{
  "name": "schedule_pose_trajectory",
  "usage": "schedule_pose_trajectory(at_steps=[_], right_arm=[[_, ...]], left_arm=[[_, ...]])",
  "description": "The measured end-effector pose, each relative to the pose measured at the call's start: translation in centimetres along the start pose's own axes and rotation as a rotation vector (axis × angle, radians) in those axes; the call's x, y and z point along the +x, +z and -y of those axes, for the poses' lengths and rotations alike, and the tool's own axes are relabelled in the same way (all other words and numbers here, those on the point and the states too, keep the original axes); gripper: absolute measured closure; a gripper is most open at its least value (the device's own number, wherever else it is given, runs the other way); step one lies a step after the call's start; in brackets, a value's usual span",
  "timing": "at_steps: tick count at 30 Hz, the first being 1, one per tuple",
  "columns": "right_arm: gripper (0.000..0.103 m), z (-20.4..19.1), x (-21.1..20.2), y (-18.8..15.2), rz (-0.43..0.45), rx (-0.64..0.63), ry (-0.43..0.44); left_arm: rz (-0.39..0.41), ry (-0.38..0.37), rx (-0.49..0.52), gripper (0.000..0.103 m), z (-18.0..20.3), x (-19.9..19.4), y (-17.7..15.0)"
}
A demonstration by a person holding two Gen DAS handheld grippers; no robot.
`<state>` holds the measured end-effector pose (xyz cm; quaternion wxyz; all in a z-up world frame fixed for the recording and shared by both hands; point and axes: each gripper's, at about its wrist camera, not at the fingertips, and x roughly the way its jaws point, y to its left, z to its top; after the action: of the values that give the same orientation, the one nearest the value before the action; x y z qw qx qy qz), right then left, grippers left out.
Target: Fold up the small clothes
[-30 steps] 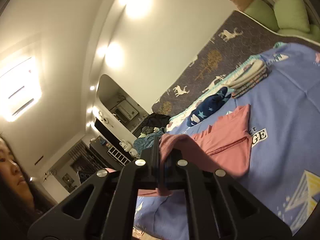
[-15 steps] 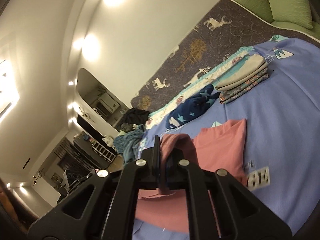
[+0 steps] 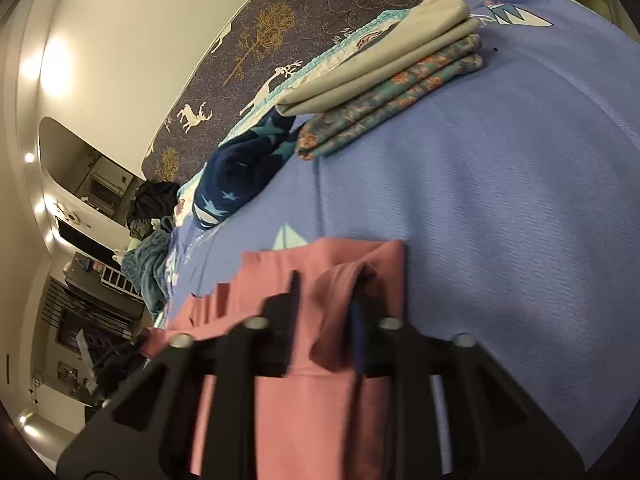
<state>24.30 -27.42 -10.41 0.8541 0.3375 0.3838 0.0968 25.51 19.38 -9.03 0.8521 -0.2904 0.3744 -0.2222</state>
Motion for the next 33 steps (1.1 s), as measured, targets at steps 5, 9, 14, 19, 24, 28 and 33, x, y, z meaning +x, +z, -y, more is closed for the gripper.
schedule_pose_trajectory(at_steps=[5, 9, 14, 19, 24, 28, 33], right_arm=[[0.067, 0.5, -1.8, -0.4, 0.025, -0.015, 0.003], [0.067, 0.0, -2.8, -0.8, 0.01, -0.051, 0.014], [0.061, -1.4, -2.9, -1.7, -0.051, -0.131, 0.008], [0.088, -1.8, -1.8, -1.3, -0.1, -0.13, 0.041], [0.088, -1.4, -1.1, 2.7, 0.005, -0.006, 0.136], [0.069, 0.4, 0.0, 5.2, 0.057, 0.076, 0.046], [0.058, 0.8, -0.4, 4.4, 0.045, -0.01, -0.01]], left_arm=[[0.052, 0.035, 0.001, 0.072, -0.8, -2.8, -0.4], [0.054, 0.032, 0.006, 0.07, -0.6, -4.5, -1.7], [-0.018, 0.025, 0.087, 0.062, 1.0, -3.7, -3.1], [-0.11, -0.083, 0.047, 0.075, 1.5, -0.5, -1.7], [-0.026, -0.149, -0.058, 0.075, 0.9, 1.6, 2.8], [0.053, -0.024, -0.12, 0.072, -1.1, 2.3, 5.0], [0.115, 0.03, -0.113, 0.058, -2.4, 0.0, 4.9]])
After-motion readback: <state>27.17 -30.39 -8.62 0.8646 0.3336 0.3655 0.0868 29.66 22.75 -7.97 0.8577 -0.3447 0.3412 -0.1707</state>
